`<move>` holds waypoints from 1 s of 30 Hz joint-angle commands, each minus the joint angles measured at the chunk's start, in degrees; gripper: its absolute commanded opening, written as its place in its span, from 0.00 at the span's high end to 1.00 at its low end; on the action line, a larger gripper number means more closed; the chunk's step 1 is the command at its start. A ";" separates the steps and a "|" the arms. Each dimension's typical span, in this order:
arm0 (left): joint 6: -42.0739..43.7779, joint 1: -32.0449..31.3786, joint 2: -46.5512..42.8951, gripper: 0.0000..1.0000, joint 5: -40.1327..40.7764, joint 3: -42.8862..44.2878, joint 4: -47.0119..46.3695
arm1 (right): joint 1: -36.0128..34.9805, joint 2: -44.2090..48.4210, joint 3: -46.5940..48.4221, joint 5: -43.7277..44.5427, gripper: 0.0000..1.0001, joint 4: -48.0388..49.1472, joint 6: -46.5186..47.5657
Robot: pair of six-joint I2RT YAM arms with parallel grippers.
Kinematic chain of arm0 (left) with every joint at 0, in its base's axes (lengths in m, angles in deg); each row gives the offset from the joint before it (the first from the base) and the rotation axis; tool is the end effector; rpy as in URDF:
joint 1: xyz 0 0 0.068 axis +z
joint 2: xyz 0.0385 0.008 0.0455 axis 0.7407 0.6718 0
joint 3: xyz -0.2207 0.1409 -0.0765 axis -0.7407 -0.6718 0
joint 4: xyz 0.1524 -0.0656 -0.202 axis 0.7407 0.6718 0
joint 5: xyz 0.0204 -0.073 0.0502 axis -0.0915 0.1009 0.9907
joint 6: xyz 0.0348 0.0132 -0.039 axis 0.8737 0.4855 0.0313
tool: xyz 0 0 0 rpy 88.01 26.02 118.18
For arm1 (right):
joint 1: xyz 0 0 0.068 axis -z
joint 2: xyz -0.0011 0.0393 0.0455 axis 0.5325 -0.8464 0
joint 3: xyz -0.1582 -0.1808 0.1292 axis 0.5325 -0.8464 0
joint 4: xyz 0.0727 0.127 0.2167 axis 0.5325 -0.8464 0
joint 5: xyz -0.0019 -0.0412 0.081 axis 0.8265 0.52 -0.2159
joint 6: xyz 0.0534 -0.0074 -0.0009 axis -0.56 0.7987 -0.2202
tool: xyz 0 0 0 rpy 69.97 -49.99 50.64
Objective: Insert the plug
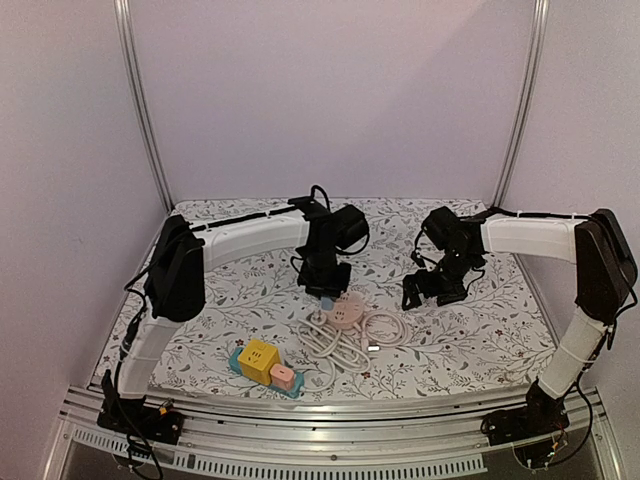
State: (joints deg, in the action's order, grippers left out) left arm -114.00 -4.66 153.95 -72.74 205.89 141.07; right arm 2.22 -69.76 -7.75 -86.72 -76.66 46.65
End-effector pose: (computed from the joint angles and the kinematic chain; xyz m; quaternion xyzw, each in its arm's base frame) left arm 0.2957 -0.3807 0.1793 0.0846 0.9929 -0.0324 0.0769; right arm 0.2797 0.1681 0.1888 -0.1139 0.9831 0.1242 0.0717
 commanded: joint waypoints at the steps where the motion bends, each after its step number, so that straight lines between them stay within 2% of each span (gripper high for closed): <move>1: 1.40 -0.64 8.53 1.00 -1.00 -4.43 1.88 | 0.27 0.28 -0.15 0.13 0.01 -0.15 0.03; 3: 1.73 -0.64 8.28 0.98 -0.99 -3.80 1.97 | 0.31 0.27 0.01 0.33 0.01 -0.34 -0.04; 6: 2.10 -0.64 7.94 0.91 -0.71 -2.89 1.87 | 0.30 0.45 0.03 0.68 0.01 -0.71 -0.14; 9: 2.60 -0.64 7.46 0.79 -0.44 -1.69 1.87 | 0.31 0.80 0.05 0.92 0.01 -1.01 -0.32; 13: 4.00 -0.56 5.64 0.59 -0.05 -0.14 1.28 | 0.27 1.05 0.23 1.06 0.01 -1.36 -0.81; 19: 4.87 0.42 1.98 0.39 -0.18 2.21 0.46 | 0.27 1.17 0.90 0.89 0.01 -1.74 -1.61; 30: 5.48 2.52 -7.25 0.28 0.73 3.37 0.79 | 0.30 0.83 1.89 0.53 0.01 -1.83 -2.66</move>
State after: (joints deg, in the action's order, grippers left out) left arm -109.21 -3.28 153.16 -72.96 207.84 141.16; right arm 2.24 -69.76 -7.40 -86.48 -78.06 45.06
